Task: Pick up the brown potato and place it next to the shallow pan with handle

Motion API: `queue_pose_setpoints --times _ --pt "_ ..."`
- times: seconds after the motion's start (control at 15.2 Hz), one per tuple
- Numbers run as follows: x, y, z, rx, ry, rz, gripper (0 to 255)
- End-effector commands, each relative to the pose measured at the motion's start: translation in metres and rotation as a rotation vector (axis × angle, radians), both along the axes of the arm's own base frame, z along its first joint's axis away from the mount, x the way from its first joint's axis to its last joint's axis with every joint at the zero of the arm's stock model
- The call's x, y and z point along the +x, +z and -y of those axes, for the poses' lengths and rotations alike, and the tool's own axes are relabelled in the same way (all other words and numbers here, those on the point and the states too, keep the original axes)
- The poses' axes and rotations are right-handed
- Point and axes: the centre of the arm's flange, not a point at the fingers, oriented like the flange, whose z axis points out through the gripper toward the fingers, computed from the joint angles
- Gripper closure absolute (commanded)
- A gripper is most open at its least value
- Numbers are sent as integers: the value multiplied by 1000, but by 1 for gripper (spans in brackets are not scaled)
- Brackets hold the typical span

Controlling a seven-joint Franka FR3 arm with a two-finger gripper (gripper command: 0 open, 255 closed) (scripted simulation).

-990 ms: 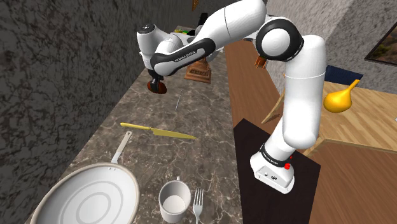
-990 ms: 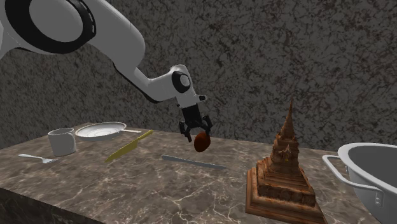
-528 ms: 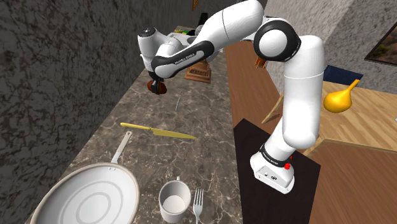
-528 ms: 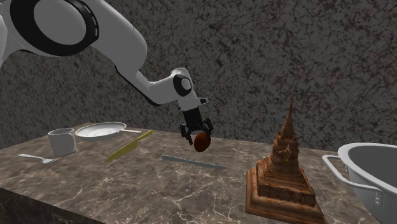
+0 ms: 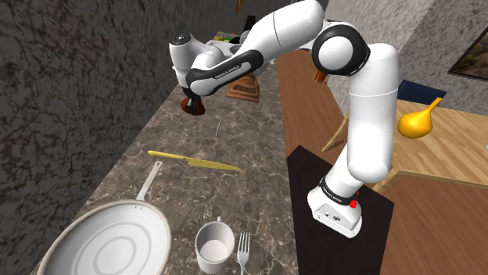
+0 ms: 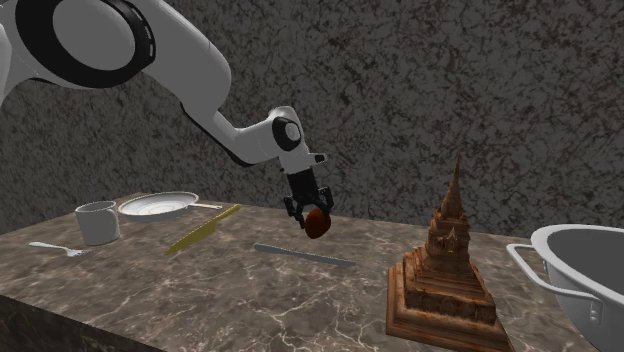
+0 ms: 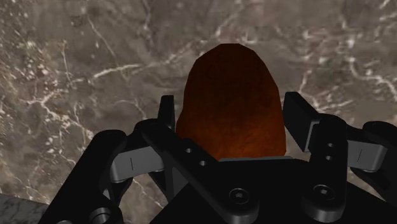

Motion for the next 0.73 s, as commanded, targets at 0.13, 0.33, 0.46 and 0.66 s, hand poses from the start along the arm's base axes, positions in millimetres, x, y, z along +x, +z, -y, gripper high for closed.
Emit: queue_pose_setpoints --times 0.13,0.33,0.46,0.66 --pt "0 -1 0 0 0 -1 255" --pt "0 10 0 0 0 -1 255" --pt "0 20 0 0 0 -1 255" --pt "0 36 0 0 0 -1 255"
